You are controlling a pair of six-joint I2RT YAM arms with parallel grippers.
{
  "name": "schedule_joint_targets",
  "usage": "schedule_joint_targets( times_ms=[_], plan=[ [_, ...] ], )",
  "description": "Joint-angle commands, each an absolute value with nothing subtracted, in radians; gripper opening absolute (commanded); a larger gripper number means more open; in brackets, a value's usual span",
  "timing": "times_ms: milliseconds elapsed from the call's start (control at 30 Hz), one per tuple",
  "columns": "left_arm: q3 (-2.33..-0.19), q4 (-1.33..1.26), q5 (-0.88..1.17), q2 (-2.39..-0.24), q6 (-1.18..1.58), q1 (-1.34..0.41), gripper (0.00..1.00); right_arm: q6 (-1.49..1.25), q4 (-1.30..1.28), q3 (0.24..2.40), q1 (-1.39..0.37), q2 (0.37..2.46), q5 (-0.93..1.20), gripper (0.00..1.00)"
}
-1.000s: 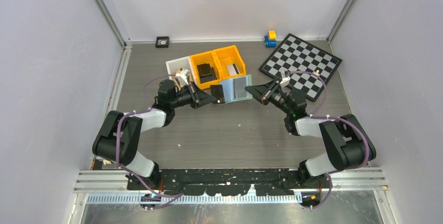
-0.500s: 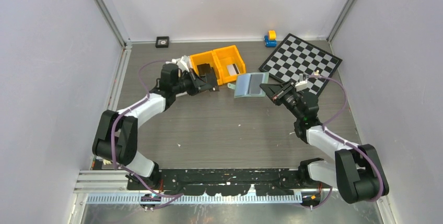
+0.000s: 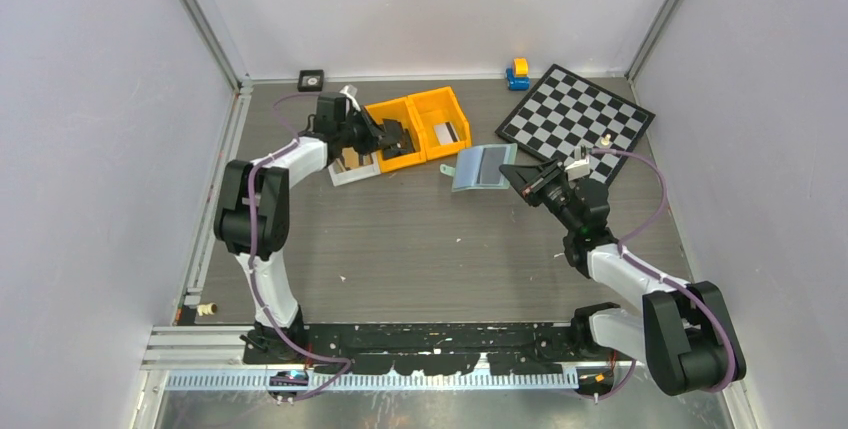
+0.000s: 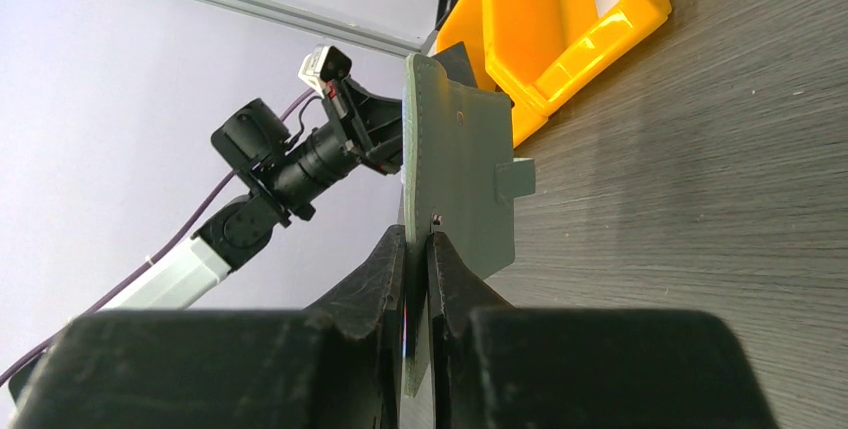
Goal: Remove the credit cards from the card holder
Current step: Place the credit card in the storage box.
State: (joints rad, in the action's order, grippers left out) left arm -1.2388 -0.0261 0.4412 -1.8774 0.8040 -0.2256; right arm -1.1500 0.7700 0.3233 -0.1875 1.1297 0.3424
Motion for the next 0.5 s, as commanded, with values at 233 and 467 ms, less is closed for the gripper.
schedule_joint_targets(
  times_ms=[233,467],
  plan=[
    [-1.344,-0.006,0.452,-1.931,0.815,-0.198,0.26,-1.142,0.822,0.332,-0.188,1.124,0.330,0.00],
    [-1.295,-0.004,0.413,-1.815,0.789,-0.230,0.53,-1.143,0.830,0.338,-0.188,1.144,0.336,0.01]
  ],
)
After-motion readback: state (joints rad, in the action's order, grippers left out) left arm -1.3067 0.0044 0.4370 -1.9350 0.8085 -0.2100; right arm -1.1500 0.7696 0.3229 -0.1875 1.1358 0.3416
